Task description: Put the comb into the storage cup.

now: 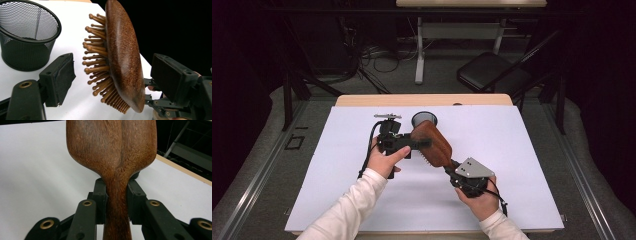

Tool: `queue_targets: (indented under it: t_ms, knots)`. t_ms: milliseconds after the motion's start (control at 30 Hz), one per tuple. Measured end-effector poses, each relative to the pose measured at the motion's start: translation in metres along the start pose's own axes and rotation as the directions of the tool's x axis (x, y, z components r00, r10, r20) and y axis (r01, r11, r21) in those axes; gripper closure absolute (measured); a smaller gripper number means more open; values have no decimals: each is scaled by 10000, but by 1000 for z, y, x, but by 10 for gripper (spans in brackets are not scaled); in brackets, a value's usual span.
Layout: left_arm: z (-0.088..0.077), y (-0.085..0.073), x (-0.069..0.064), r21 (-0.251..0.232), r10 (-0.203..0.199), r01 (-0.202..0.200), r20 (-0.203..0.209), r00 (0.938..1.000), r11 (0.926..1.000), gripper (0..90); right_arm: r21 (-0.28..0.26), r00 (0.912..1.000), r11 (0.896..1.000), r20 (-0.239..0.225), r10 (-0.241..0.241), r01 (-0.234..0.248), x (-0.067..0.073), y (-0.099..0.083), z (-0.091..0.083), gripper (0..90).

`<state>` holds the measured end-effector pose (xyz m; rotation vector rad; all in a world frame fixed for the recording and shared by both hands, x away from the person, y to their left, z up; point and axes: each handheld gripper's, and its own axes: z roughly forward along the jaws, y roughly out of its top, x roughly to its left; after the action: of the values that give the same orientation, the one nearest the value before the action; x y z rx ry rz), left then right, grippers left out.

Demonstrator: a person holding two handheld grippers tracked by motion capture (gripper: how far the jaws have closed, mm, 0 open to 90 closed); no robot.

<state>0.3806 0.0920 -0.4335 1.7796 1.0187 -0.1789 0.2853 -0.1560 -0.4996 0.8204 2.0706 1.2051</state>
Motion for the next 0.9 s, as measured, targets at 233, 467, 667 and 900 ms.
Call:
queue_targets:
  t_ms: [233,467,667,900]
  knots:
    - [2,0,-1,44,25,-25,9,10000,10000,219,-19,10000,10000,-10,-16,16,1,0,0,723]
    - [4,-1,-3,150,-30,27,212,9998,9999,306,-43,10000,10000,-37,-39,39,1,0,0,723]
    - [5,-1,-2,62,-278,276,267,9993,9996,312,-52,10000,10000,-34,-43,43,1,0,0,723]
    - [6,-2,-2,13,-448,448,226,9987,9990,340,-52,10000,10000,-33,-38,38,1,0,0,723]
